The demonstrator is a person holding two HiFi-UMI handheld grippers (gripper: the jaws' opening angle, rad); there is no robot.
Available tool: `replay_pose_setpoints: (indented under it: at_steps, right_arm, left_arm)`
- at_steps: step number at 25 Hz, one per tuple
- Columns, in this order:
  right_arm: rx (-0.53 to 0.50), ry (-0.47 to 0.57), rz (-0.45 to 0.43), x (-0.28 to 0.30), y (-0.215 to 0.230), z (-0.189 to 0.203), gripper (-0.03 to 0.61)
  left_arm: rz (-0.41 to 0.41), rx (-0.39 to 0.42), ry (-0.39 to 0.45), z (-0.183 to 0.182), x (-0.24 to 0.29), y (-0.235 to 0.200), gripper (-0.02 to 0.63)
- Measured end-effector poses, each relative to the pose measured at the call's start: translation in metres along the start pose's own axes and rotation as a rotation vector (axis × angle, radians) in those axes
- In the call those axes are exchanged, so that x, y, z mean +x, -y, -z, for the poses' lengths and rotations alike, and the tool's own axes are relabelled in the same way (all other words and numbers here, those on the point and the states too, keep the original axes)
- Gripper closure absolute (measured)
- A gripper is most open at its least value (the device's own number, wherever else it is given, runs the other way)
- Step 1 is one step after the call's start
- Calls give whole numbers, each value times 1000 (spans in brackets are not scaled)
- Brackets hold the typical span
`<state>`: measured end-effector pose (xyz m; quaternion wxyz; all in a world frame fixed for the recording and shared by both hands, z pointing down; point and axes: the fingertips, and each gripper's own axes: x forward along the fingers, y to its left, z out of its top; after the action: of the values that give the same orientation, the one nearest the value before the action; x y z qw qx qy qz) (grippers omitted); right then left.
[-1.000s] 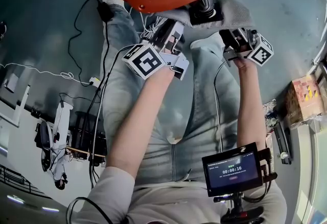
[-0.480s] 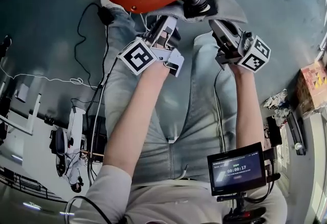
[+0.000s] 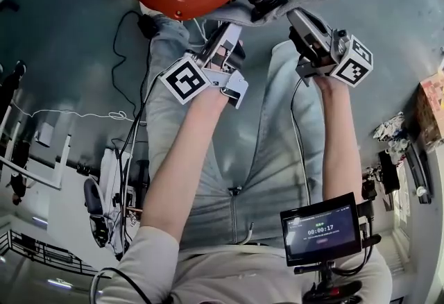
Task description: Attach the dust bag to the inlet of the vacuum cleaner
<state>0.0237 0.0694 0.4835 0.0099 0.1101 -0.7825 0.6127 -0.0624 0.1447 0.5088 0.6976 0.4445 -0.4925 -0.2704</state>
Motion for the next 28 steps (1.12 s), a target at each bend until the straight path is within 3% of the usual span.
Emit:
replay_pose_setpoints:
  at_steps: [5,14,17,22,28]
  right_arm:
    - [28,35,9,-16,2,9,574]
    - [56,40,-4,-24,6,22,574]
    - [45,54,4,-30,4,23,575]
    - [-44,97,-38,-53,-80,-7,575]
    - [-201,228,-54,-67,-224,-87,575]
  left_arm:
    - [7,17,-32,1,-1,1,609]
    - [-48,-12,-100,27,-23,-19,609]
    - [-24,27,-153,37,-30,-15,608]
    - [57,168,-229,45,-38,72,609]
    - [232,358,-213,30,-48,243,608]
